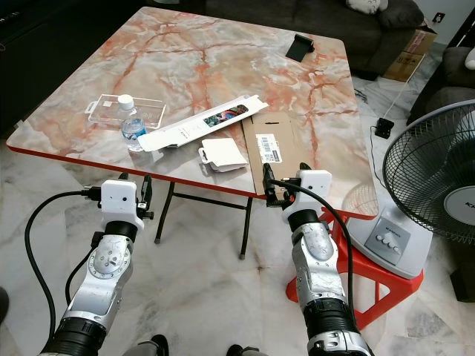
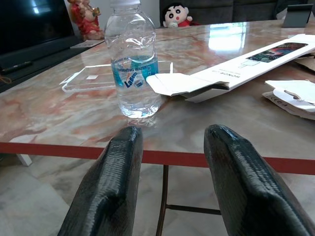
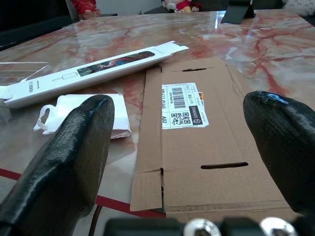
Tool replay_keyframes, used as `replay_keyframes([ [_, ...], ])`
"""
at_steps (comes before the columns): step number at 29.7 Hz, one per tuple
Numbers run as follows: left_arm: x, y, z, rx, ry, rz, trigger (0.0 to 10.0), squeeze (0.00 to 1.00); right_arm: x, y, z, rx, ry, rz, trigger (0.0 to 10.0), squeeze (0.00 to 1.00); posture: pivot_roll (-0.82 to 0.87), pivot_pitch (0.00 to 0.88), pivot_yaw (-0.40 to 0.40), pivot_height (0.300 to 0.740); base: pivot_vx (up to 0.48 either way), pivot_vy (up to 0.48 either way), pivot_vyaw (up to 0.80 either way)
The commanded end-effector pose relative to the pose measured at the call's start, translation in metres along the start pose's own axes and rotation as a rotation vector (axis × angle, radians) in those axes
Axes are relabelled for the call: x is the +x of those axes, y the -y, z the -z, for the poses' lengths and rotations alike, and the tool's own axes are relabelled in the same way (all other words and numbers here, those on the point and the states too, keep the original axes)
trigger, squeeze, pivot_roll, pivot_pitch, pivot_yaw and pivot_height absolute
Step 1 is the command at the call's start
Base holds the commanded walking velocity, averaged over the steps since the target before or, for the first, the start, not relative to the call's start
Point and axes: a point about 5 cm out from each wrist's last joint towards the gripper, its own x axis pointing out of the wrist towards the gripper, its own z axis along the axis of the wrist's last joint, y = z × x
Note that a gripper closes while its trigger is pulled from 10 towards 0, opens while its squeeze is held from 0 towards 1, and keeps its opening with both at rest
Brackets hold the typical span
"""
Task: Picking trash to rubbish bin
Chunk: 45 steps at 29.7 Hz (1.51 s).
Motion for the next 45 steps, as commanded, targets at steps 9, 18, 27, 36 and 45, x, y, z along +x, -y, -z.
replay_keyframes([
  [9, 0.0006, 0.0020, -0.0011, -0.010, 0.000, 0.006, 10.0, 0.00, 0.0007, 0.0038, -0.0011, -0.007, 0.004, 0.004, 10.0, 0.00, 0.07, 0.155, -0.109, 0.740, 0.000, 0.000, 0.00],
  [18, 0.0018, 0.0026, -0.0007, -0.015, -0.004, 0.002, 10.0, 0.00, 0.0026, 0.0011, -0.0010, -0.008, -0.001, -0.008, 10.0, 0.00, 0.07, 0.151, -0.115, 0.740, 0.000, 0.000, 0.00],
  [27, 0.0022, 0.0035, -0.0007, -0.028, -0.009, 0.009, 10.0, 0.00, 0.0039, 0.0006, -0.0016, -0.007, -0.001, -0.016, 10.0, 0.00, 0.07, 0.149, -0.117, 0.740, 0.000, 0.000, 0.00],
  [36, 0.0024, 0.0036, -0.0009, -0.028, -0.008, 0.013, 10.0, 0.00, 0.0036, -0.0005, -0.0007, -0.007, -0.002, -0.019, 10.0, 0.00, 0.07, 0.147, -0.114, 0.740, 0.000, 0.000, 0.00],
  [45, 0.0025, 0.0026, -0.0008, -0.027, -0.011, 0.015, 10.0, 0.00, 0.0037, -0.0016, 0.0003, -0.027, -0.009, -0.026, 10.0, 0.00, 0.08, 0.151, -0.113, 0.740, 0.000, 0.000, 0.00],
])
